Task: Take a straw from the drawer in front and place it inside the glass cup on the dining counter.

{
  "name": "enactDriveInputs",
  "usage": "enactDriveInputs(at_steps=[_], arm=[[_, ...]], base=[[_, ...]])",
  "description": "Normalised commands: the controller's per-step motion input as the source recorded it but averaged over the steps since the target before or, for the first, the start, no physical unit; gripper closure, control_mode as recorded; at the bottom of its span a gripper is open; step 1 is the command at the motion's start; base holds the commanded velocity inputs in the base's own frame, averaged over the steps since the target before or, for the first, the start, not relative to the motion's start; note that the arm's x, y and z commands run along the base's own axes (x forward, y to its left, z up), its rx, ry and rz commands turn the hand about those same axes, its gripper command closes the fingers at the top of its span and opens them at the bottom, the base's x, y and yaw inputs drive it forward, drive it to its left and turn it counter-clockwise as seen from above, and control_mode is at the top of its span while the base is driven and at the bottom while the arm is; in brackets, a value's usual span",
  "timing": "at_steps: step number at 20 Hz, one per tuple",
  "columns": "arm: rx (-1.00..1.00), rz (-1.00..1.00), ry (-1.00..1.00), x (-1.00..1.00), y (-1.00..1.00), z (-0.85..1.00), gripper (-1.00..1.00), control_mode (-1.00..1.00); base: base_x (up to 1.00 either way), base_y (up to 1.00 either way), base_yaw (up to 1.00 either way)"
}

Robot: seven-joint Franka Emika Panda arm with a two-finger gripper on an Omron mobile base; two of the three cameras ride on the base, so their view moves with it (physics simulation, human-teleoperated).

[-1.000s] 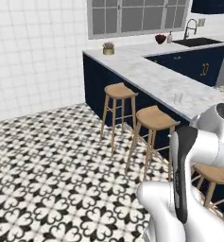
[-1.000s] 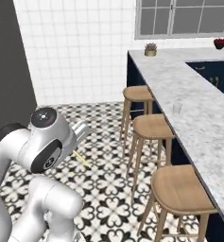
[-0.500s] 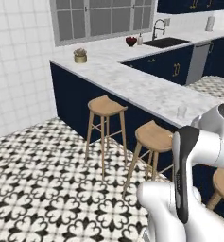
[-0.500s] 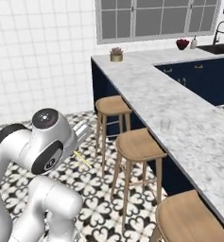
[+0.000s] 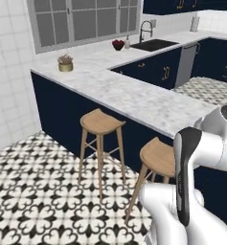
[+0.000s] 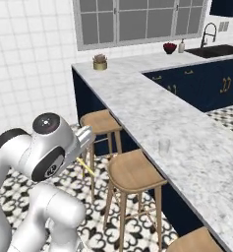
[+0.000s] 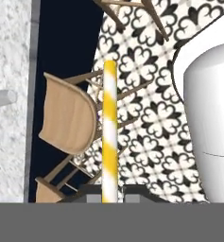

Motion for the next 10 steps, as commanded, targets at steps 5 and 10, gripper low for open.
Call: enactDriveInputs(at_steps=[5, 10], arm=[[0.00, 0.00, 0.00, 0.00, 0.00, 0.00, 1.00, 1.00], [0.00, 0.00, 0.00, 0.00, 0.00, 0.00, 1.00, 1.00]], base=[[0.55, -0.42, -0.29], [0.51, -0.38, -0.35]])
